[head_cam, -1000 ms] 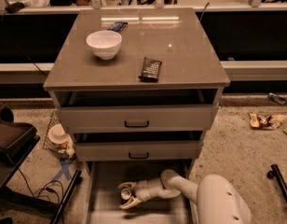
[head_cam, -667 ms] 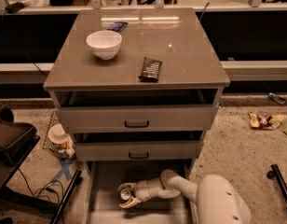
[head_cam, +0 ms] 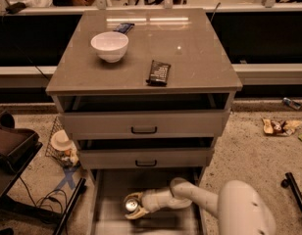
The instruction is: Pick pepsi can from bottom drawer and place on counter
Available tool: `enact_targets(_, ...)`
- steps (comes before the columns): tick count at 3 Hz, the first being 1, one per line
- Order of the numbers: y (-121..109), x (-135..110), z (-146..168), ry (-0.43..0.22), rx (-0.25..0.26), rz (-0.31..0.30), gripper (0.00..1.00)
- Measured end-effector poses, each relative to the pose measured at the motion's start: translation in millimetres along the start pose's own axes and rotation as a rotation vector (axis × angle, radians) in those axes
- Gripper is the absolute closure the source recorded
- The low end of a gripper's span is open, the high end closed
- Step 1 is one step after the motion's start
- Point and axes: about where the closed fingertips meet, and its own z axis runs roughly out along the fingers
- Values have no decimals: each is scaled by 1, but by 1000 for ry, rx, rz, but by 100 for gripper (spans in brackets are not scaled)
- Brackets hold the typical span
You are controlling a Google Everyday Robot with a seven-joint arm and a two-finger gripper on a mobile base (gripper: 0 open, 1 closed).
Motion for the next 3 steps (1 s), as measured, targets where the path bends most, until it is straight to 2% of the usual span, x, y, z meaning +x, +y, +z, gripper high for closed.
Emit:
enact_targets(1,10,-49,-35,-1,18,35,100)
enact_targets(2,32,-131,-92,-25,70,59,100)
enact_targets(3,46,-180,-135,-26,125,72,100)
